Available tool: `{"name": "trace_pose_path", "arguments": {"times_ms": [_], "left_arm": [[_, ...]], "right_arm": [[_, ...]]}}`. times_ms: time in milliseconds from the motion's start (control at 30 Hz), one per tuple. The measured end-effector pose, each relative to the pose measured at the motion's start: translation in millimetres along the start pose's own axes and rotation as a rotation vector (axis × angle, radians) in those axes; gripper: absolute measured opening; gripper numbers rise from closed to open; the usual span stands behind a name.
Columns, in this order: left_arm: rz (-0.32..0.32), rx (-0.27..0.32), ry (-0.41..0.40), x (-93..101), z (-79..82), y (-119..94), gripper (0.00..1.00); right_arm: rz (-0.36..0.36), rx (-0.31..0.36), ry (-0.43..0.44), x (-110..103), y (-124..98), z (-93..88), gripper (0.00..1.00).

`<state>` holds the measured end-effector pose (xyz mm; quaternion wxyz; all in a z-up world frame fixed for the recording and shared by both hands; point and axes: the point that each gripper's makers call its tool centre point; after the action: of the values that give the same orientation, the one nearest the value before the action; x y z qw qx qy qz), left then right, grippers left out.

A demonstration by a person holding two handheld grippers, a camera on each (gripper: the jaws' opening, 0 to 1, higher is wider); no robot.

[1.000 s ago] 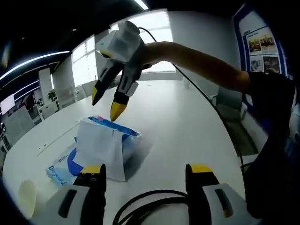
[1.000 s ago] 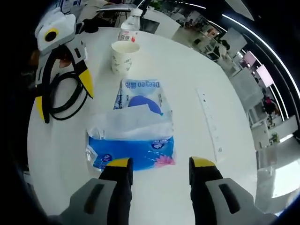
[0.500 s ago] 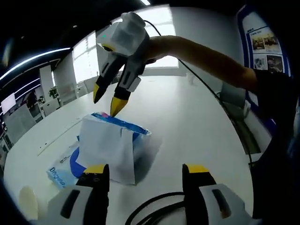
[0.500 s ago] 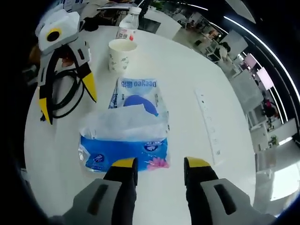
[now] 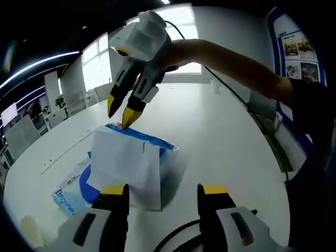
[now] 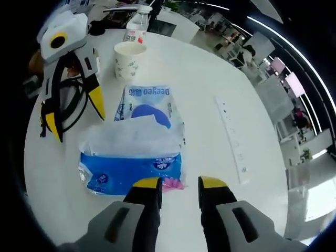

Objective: Arrange the tabletop items into an orderly group along one side of the table until the central work area is clear of visible clutter.

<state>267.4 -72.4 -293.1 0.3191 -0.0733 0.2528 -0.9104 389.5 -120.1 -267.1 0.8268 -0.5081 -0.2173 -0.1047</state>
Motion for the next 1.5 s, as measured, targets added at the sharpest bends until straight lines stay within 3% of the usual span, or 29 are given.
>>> {"name": "trace_pose_path", "arguments": {"times_ms": [133, 567, 1033, 1500], "left_arm": [[0.0, 0.01, -0.01, -3.8, 1.9, 2, 0.47], [0.034, -0.004, -0.014, -18.0, -4.8, 12, 0.33], [0.059, 0.006, -0.009, -19.8, -5.0, 17, 0.15], [0.043, 0.004, -0.001, -11.0, -4.6, 19, 0.01]], "right_arm": [[-0.004, 0.013, 0.022, 8, 6, -0.2, 0.18], [0.011, 0.034, 0.043, 5, 14, -2.1, 0.08], [0.011, 0.051, 0.069, 8, 17, -4.8, 0.0], [0.01, 0.081, 0.109, 11, 13, -4.2, 0.0]]}}
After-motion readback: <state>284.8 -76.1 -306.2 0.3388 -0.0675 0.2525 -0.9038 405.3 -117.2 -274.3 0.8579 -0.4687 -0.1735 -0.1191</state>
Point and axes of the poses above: the point that each gripper's makers call its tool centre point, and the gripper's own axes: y roughly forward along the fingers, x roughly to its right, z roughly out of its top, and after that the axes turned 5 degrees about -y, right-handed
